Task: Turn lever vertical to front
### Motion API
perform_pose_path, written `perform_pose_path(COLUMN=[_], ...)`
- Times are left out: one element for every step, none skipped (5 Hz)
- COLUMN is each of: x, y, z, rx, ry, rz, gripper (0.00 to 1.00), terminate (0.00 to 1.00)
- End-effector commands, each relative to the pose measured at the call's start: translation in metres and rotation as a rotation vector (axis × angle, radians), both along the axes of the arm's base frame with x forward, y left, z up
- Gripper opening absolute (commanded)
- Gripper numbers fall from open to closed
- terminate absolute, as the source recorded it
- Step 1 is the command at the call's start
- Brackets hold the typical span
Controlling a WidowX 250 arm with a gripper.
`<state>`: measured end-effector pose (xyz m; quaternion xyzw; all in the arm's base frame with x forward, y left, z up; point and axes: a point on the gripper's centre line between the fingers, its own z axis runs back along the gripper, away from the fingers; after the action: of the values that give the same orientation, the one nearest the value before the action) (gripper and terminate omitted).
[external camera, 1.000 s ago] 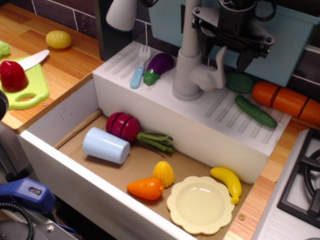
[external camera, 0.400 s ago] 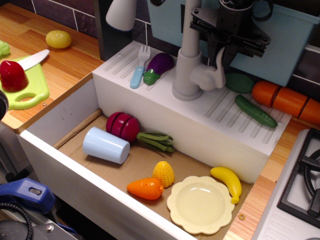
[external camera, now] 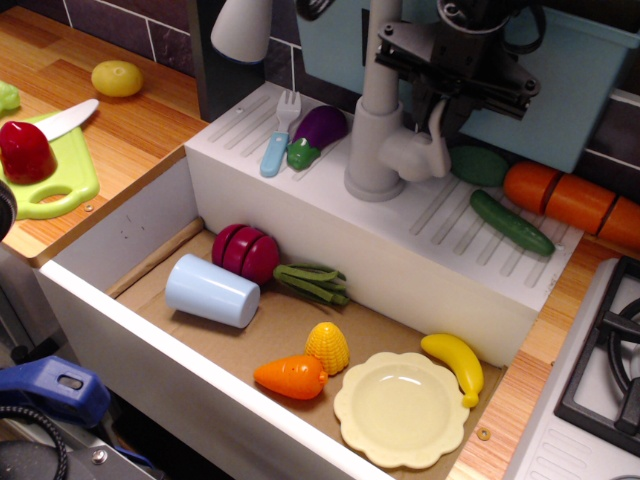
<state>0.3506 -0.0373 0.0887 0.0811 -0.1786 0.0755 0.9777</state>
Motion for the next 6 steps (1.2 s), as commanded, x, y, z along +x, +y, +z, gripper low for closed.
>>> perform_pose_path(x=[-0.019, -0.033, -0.043, -0.054, -0.062, -0.07], y=[-0.014, -0.014, -0.01, -0.007, -0.008, -0.009], z=[0.008, -0.005, -0.015, -0.027, -0.04, -0.054], rx=[-0.07, -0.101, -0.123, -0.15, -0.165, -0.171], ry=[-0.026, -0.019, -0.011, -0.016, -0.033, -0.054], rz=[0.038, 0.069, 0.084, 0.11, 0.128, 0.142], gripper=[0.0, 0.0, 0.0, 0.0, 0.0, 0.0], terminate=[0.0, 0.0, 0.0, 0.0, 0.0, 0.0])
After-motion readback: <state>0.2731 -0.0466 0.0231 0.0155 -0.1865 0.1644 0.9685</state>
